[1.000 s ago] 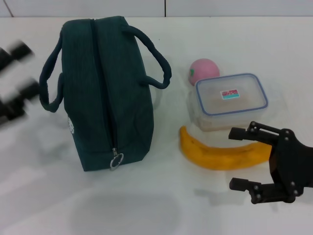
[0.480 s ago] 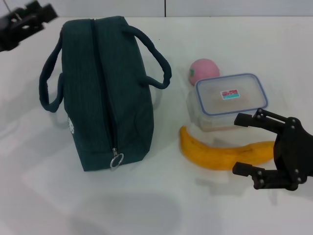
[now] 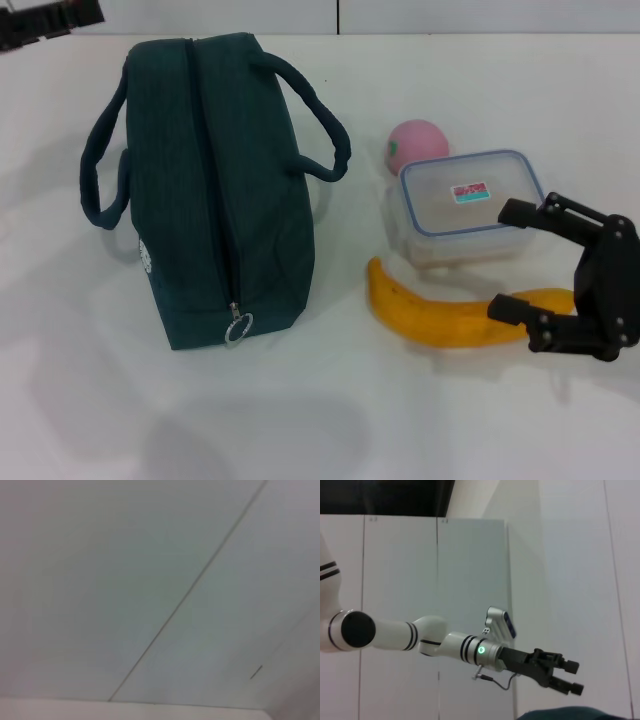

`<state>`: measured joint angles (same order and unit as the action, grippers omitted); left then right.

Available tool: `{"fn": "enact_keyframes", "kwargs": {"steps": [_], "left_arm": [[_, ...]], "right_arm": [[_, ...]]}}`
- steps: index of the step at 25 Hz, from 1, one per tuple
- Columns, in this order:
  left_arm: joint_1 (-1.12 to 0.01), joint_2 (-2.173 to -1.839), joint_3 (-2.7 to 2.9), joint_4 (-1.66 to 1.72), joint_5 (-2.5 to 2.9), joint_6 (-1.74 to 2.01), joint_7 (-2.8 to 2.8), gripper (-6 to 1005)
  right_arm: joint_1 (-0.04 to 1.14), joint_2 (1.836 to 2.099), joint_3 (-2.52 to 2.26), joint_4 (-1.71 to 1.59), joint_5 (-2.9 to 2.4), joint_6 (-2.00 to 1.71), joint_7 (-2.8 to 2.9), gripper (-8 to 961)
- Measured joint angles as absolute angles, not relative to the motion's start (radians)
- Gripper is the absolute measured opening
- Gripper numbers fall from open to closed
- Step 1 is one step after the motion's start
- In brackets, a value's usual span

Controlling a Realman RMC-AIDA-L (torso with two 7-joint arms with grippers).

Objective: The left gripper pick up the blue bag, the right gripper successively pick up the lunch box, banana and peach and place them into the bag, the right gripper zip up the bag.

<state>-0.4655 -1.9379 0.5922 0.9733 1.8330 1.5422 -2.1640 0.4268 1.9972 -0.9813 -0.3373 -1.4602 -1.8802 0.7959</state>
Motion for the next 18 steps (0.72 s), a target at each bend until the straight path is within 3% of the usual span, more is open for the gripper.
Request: {"fn": "enact_keyframes", "kwargs": {"steps": [5, 18], "left_arm": [[-0.468, -1.937, 0.641, 1.012, 1.864, 1.567, -2.32, 866], [-0.463, -1.974, 0.722, 1.106, 1.988, 1.624, -2.449, 864]], "right_arm": [[0.425, 1.994, -0.956, -0.337, -1.461, -1.885, 0.796, 844], [0.424, 1.997, -0.945, -0.338, -1.46, -1.881, 0.796, 839]]}}
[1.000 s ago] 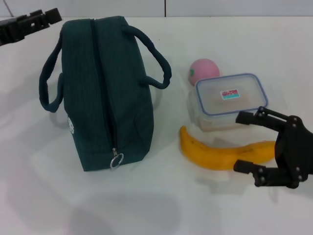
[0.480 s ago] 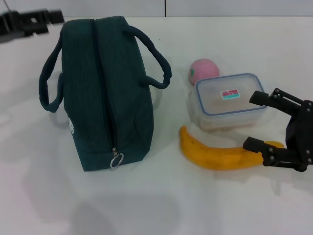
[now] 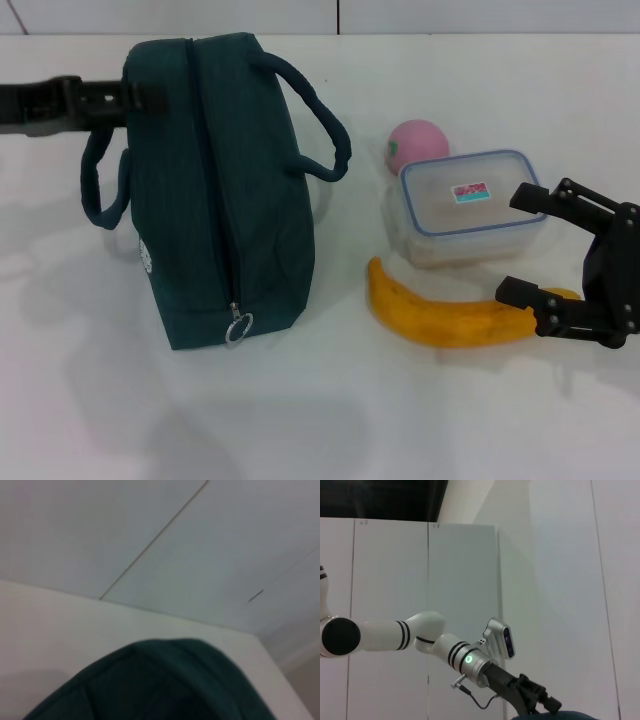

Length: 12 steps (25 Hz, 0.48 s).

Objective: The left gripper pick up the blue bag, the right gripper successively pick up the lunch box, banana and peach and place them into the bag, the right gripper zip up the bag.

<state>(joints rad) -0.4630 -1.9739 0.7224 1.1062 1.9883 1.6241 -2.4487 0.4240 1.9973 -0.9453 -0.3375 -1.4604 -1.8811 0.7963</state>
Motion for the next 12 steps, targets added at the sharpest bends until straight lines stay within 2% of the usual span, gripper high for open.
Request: {"fn": "enact_keyframes", "kwargs": {"steps": [5, 12], "left_arm": [[-0.468, -1.985, 0.727, 1.104, 2.019, 1.625, -2.452, 864], [-0.469, -1.984, 0.743, 1.096, 2.042, 1.637, -2.49, 863]], "right_arm": [[0.425, 1.996, -0.944, -0.337, -1.459, -1.88, 0.796, 837], [0.429, 1.995, -0.938, -0.337, -1.451, -1.88, 0.795, 834]]}}
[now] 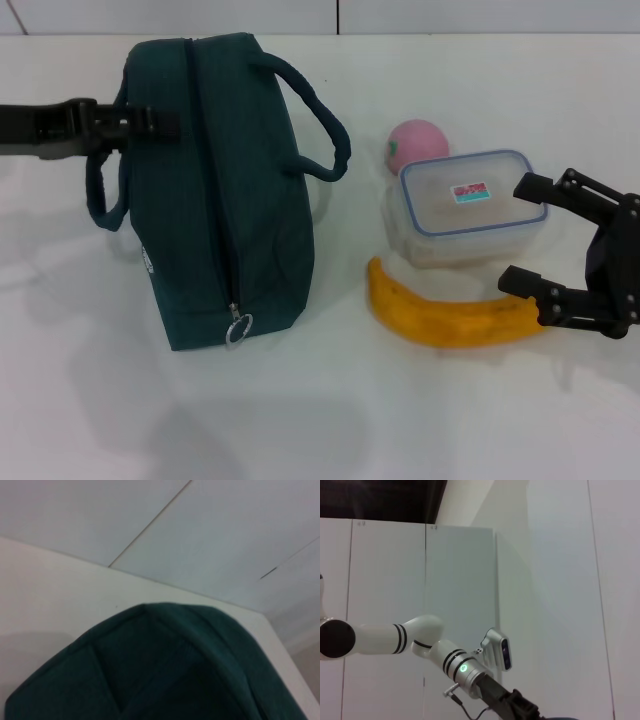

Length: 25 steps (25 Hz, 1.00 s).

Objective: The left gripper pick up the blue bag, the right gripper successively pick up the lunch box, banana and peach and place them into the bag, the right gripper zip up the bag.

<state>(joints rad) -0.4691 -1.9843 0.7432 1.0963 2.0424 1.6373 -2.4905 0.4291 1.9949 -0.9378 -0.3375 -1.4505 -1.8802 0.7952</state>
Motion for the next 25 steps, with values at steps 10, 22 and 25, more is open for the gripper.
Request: {"fn": "enact_keyframes", "kwargs": {"steps": [10, 22, 25], "left_arm": [[-0.48, -1.985, 0.749, 1.058, 2.054, 1.651, -2.504, 707], [-0.487, -2.001, 0.749, 1.019, 2.047, 1.653, -2.501, 395], [-0.484, -2.01, 0.742, 1.019, 2.033, 1.662, -2.503, 159]], "right_arm": [[0.429, 1.997, -0.929, -0.337, -1.448, -1.877, 0.795, 830], [0.418, 1.997, -0.878, -0.334, -1.446, -1.874, 0.8, 825], [0.416, 1.997, -0.855, -0.325, -1.446, -1.868, 0.802, 824]]}}
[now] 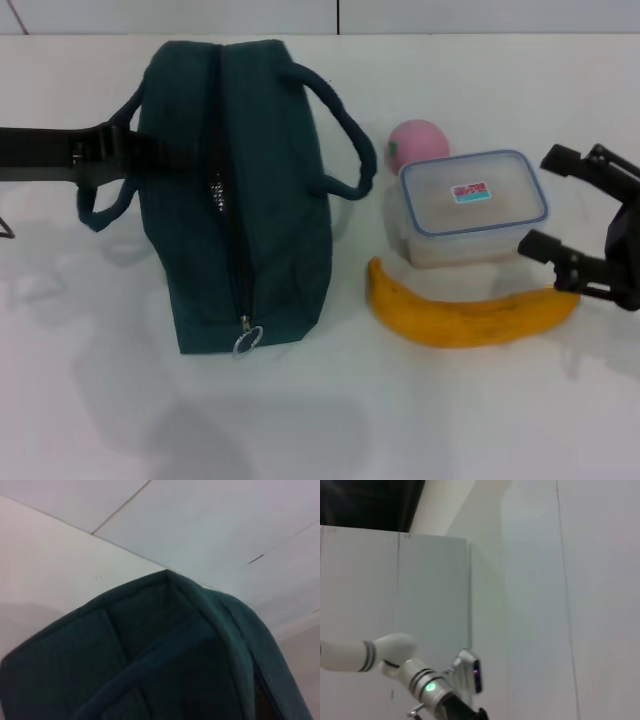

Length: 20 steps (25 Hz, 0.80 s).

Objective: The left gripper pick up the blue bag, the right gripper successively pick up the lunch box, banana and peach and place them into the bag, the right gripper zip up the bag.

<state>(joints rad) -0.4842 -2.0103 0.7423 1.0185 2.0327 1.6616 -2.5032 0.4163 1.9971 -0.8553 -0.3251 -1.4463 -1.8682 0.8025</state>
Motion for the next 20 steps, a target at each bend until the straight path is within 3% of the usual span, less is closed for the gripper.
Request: {"fn": "enact_keyframes", "kwargs": {"steps": [6, 20], "left_arm": [[-0.462, -2.036, 0.74, 1.017, 1.986, 1.678, -2.498, 39], [-0.459, -2.051, 0.739, 0.993, 1.99, 1.669, -2.503, 39]], "right_arm": [[0.408, 2.005, -0.745, -0.311, -1.446, -1.765, 0.93, 822], [0.41, 2.012, -0.574, -0.251, -1.446, -1.416, 1.386, 817]]}}
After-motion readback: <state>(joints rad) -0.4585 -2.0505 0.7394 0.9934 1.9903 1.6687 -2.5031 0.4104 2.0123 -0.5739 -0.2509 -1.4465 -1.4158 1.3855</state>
